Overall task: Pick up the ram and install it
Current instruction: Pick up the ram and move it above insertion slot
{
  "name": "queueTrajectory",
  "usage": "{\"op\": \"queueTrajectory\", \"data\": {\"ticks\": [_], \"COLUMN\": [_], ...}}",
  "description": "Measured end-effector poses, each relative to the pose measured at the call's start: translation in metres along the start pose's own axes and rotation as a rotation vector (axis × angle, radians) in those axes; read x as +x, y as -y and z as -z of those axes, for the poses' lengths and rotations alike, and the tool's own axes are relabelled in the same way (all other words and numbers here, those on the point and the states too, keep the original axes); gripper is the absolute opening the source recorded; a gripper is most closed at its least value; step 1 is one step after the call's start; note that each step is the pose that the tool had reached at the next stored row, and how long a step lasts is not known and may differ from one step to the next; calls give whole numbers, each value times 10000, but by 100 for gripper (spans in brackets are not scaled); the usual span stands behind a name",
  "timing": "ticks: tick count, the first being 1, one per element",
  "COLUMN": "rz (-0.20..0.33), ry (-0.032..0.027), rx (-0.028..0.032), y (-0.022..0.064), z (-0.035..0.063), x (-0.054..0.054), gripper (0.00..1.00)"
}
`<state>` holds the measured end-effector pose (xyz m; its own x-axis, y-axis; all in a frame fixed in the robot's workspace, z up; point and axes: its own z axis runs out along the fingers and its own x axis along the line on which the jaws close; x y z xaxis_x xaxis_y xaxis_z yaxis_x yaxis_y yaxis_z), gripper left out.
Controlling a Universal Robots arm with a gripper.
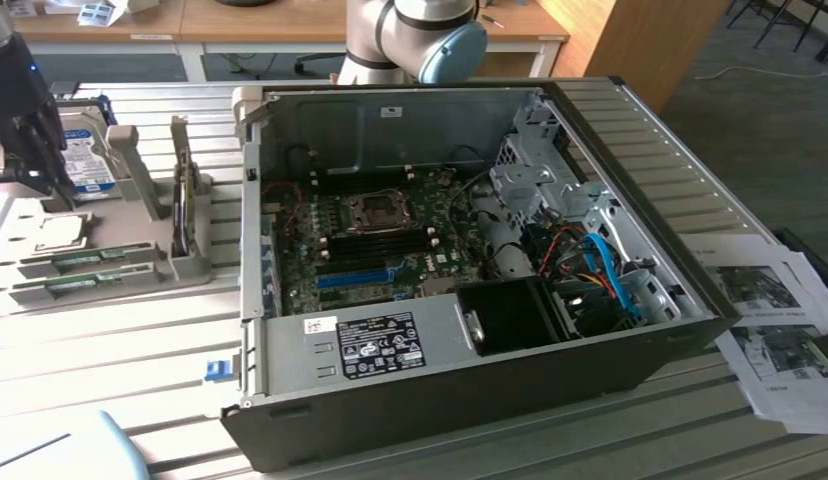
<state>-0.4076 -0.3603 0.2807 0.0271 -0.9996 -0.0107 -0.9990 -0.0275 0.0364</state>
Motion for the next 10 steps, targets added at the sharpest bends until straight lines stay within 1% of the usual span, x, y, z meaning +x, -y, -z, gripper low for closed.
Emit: {"op": "queueTrajectory", "data": {"ticks": [10], "rz": [0], "ry": [0], "rx": [-1], "y": [3], "z": [-89], "x": [1], "gripper": [29]}}
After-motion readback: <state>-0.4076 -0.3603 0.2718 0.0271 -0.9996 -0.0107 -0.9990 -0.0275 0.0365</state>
